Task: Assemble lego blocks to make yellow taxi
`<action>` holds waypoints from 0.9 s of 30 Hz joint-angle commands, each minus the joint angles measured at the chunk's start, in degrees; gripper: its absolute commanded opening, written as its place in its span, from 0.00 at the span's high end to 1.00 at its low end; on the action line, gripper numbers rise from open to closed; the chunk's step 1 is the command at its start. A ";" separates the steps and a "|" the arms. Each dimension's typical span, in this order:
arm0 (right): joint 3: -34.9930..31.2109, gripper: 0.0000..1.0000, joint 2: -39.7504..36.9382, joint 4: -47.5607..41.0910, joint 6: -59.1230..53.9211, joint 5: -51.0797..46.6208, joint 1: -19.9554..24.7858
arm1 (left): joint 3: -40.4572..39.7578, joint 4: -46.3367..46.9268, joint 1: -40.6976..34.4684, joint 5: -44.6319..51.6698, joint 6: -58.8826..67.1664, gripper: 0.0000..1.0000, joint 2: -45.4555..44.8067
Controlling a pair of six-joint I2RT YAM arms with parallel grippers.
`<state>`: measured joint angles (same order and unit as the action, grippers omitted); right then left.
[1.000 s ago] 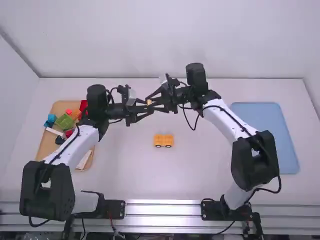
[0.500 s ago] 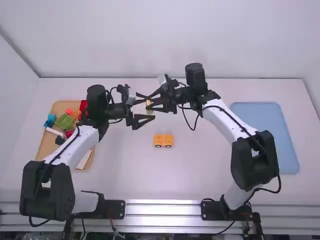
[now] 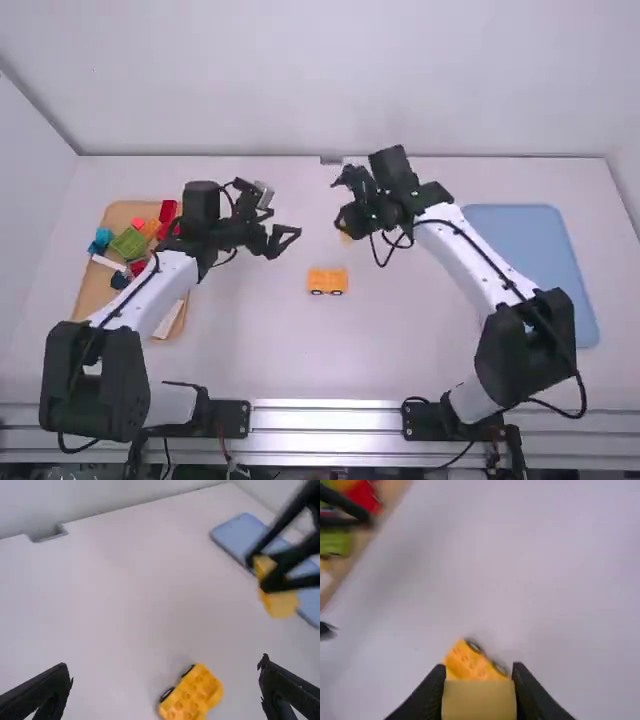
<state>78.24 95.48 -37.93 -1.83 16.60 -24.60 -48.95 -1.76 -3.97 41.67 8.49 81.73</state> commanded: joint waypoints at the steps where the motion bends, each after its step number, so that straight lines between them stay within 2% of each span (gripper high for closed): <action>1: 0.79 0.93 0.92 -5.42 11.91 -17.66 -1.44 | -0.26 0.31 -0.13 -3.80 -0.11 0.01 -1.16; 2: 0.79 0.92 2.89 -9.09 15.96 -18.25 -1.66 | -0.26 0.50 -0.13 -3.87 -0.13 0.01 -1.16; 6: 0.79 0.91 8.41 -12.83 22.38 -17.94 -0.31 | -0.26 0.24 -0.17 -3.82 -0.11 0.01 -1.16; 11: 0.79 0.95 13.46 -13.27 30.05 -17.38 2.58 | -0.26 0.26 -0.15 -3.85 0.42 0.01 -1.16; 14: 0.79 0.98 17.33 -12.83 41.88 -14.40 5.03 | -0.26 1.55 -0.15 -3.85 2.91 0.01 -1.16; 19: 0.76 0.96 20.20 -14.32 65.90 -6.71 8.31 | 0.55 0.59 -0.11 -3.89 3.32 0.01 -1.16; 20: 0.76 1.00 20.50 -14.32 68.26 -5.18 8.79 | 0.94 -0.09 -0.13 -3.87 3.32 0.01 -1.16; 22: 0.74 1.00 21.33 -14.80 73.20 -1.90 9.86 | 2.40 -2.69 -0.11 -3.82 3.34 0.01 -1.16; 27: 0.11 1.00 21.55 -14.95 86.71 -5.11 10.23 | 5.64 -7.67 -0.11 -3.89 2.73 0.01 -1.16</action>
<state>78.26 116.25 -52.56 71.09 11.70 -14.13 -45.01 -8.25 -3.97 37.36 11.18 81.73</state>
